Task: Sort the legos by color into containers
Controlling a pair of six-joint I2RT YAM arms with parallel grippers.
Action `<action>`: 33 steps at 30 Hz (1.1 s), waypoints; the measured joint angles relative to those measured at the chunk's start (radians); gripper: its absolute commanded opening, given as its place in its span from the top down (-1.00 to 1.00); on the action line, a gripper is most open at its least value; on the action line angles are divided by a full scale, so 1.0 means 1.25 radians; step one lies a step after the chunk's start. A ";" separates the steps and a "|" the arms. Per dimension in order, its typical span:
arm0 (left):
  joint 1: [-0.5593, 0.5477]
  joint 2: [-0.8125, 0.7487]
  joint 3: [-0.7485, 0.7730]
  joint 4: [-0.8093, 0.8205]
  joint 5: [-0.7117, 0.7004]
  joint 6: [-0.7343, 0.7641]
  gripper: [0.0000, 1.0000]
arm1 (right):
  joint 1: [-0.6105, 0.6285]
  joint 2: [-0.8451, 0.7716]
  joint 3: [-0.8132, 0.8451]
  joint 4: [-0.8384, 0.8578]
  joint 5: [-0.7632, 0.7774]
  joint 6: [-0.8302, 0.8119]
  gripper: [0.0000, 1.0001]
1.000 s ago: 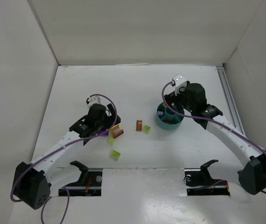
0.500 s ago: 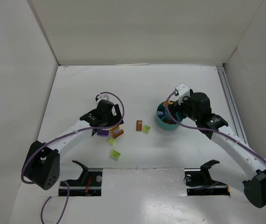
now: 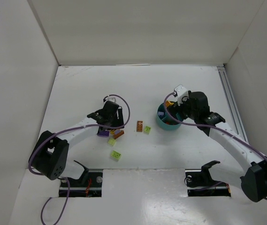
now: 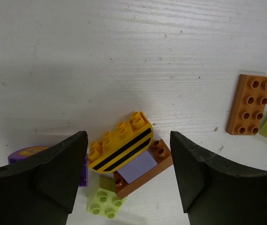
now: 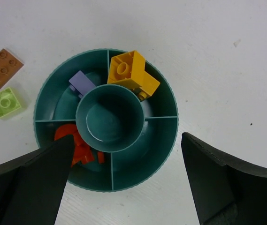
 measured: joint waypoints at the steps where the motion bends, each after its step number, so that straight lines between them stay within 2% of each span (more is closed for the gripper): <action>1: -0.001 0.001 0.000 0.002 0.002 0.001 -0.30 | -0.003 0.011 0.000 0.000 0.000 0.001 -0.98; 8: -0.005 0.024 0.000 0.008 0.002 0.002 -0.12 | -0.025 0.039 0.001 0.000 -0.009 0.004 -0.98; 13: -0.005 0.036 0.000 0.008 -0.009 -0.007 0.15 | -0.031 0.037 0.002 -0.001 -0.015 0.005 -0.98; 22: -0.005 0.031 0.000 0.006 -0.027 -0.037 0.79 | -0.042 -0.002 0.001 -0.001 -0.018 0.010 -0.98; 23: -0.005 0.029 0.000 0.004 -0.027 -0.040 0.96 | -0.042 -0.006 0.001 -0.001 -0.024 0.009 -0.98; 33: -0.033 -0.110 -0.011 0.013 -0.050 -0.089 1.00 | -0.018 -0.040 -0.013 0.011 -0.165 -0.007 -0.98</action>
